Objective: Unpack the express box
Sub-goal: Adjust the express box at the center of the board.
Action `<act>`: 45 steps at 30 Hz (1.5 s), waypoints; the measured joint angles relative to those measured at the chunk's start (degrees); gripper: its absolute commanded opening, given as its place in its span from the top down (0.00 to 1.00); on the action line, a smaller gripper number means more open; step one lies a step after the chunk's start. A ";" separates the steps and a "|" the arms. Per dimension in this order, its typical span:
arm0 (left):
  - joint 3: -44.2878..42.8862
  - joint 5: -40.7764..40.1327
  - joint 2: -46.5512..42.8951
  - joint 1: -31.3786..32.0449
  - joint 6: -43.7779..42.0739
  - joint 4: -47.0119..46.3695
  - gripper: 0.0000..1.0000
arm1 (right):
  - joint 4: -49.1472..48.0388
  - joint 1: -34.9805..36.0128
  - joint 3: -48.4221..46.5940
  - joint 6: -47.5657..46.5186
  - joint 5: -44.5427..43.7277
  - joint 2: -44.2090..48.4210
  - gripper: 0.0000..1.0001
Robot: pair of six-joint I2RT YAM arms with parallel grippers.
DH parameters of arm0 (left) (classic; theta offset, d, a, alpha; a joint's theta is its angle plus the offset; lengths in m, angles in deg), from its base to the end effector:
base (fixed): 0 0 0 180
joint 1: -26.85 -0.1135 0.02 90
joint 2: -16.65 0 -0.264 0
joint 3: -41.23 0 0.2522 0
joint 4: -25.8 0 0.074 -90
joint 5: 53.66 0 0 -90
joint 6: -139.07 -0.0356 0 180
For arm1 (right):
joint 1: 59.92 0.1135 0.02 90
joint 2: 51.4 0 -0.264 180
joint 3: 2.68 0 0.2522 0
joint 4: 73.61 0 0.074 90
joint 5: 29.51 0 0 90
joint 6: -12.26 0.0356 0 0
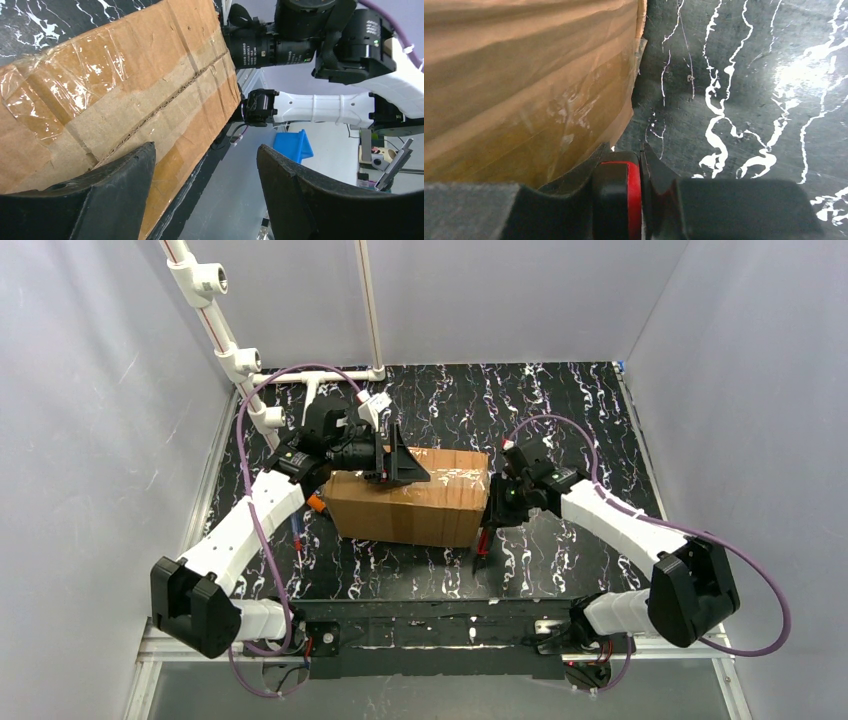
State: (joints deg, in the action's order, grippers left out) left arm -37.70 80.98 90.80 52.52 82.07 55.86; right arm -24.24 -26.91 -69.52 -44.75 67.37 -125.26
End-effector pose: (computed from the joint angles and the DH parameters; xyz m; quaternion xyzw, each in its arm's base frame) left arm 0.2497 -0.1478 0.3461 0.1529 0.7928 -0.5222 0.2745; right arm 0.2136 0.1438 0.2452 -0.0175 0.9556 0.2054 0.2108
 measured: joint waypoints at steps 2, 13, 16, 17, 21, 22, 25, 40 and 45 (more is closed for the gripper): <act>0.00 -0.48 -0.31 -0.02 0.02 0.70 0.26 | -3.23 0.07 2.40 2.25 1.11 0.37 0.99; 0.96 -3.45 -2.23 -0.13 -0.74 1.97 0.26 | -23.32 0.00 15.61 14.58 -0.33 7.15 0.99; 0.96 -4.50 -2.25 -0.46 -1.42 1.88 0.26 | -26.88 0.00 15.65 13.16 -1.73 7.04 0.99; 0.96 -4.66 -2.25 -0.50 -1.49 1.86 0.26 | -28.24 0.00 15.58 12.26 -2.16 6.84 0.99; 0.94 -5.49 -2.25 -0.52 -2.21 1.92 0.26 | -29.22 0.02 13.03 8.46 -4.70 5.57 0.99; 0.94 -5.51 -2.25 -0.50 -2.36 1.92 0.26 | -28.00 0.02 11.54 7.32 -6.05 5.55 0.99; 0.94 -5.92 -2.25 -0.44 -2.97 1.95 0.26 | -24.41 0.04 6.29 3.13 -11.04 6.34 0.99; -1.36 -7.69 -1.25 -0.22 -5.95 5.33 0.25 | -32.52 -29.49 -6.08 5.49 11.93 5.81 0.99; -2.32 -7.65 -0.52 -0.22 -6.56 6.47 0.25 | -44.13 -31.61 -6.08 14.93 22.14 1.25 0.99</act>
State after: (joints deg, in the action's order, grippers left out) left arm -40.02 73.33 90.28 52.30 75.51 62.32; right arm -68.37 -58.51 -75.60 -29.82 89.51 -124.02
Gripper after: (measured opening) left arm 0.740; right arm 0.315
